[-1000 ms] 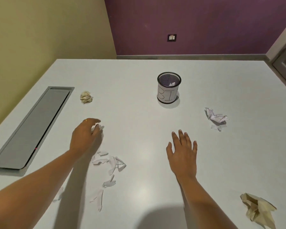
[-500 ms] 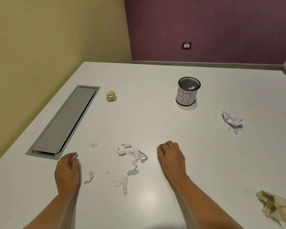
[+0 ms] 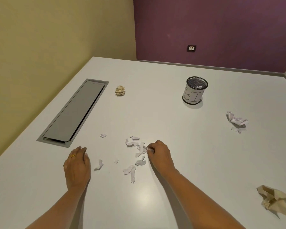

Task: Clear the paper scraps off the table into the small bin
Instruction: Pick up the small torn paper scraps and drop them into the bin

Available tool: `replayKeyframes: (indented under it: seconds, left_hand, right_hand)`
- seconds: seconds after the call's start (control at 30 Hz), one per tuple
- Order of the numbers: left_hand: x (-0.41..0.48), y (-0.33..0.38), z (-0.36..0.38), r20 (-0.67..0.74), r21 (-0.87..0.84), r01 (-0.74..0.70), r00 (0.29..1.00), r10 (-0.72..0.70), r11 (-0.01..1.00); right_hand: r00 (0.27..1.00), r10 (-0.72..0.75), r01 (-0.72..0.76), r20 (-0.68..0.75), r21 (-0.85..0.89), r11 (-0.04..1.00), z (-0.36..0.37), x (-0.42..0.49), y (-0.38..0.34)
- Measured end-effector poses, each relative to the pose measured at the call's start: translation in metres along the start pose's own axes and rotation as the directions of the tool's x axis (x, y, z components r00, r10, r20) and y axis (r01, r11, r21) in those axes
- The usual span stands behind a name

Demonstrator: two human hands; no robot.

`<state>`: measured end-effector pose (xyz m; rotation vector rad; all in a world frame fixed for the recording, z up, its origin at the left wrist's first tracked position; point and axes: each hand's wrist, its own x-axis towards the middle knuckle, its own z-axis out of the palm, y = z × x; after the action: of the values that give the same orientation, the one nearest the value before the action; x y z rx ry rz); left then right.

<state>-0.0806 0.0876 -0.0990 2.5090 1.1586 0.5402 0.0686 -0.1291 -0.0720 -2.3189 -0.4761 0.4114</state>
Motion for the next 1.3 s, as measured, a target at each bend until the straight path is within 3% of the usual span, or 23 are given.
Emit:
replayKeyframes:
  seconds: [0.27, 0.5, 0.7, 0.87, 1.0, 1.17, 1.3]
  left_hand:
    - [0.001, 0.001, 0.0, -0.009, 0.033, -0.014, 1.0, 0.014, 0.999]
    - [0.002, 0.006, -0.001, -0.018, 0.022, 0.002, 1.0, -0.002, 1.0]
    - [0.023, 0.06, 0.008, -0.014, -0.086, -0.01, 1.0, 0.009, 0.996]
    - [0.034, 0.108, 0.027, 0.102, -0.119, -0.177, 0.977, 0.189, 0.977]
    - [0.042, 0.141, 0.044, 0.227, -0.104, -0.327, 0.912, 0.343, 0.939]
    - [0.062, 0.172, 0.065, 0.395, -0.069, -0.386, 0.836, 0.381, 0.92]
    - [0.078, 0.194, 0.081, 0.438, -0.055, -0.44, 0.796, 0.417, 0.897]
  right_hand:
    - [0.988, 0.103, -0.083, -0.118, 0.165, 0.983, -0.004, -0.005, -0.001]
    - [0.978, 0.174, -0.144, -0.114, 0.23, 0.962, -0.013, -0.007, 0.007]
    - [0.977, 0.178, -0.14, -0.119, 0.273, 0.952, -0.025, -0.006, 0.015]
    - [0.973, 0.196, -0.154, -0.121, 0.293, 0.944, -0.036, 0.002, 0.024]
    - [0.969, 0.19, -0.147, -0.158, 0.247, 0.958, -0.053, 0.016, 0.035]
    - [0.964, 0.175, -0.14, -0.198, 0.179, 0.974, -0.084, 0.052, 0.046]
    - [0.948, 0.151, -0.11, -0.28, 0.157, 0.981, -0.121, 0.093, 0.048]
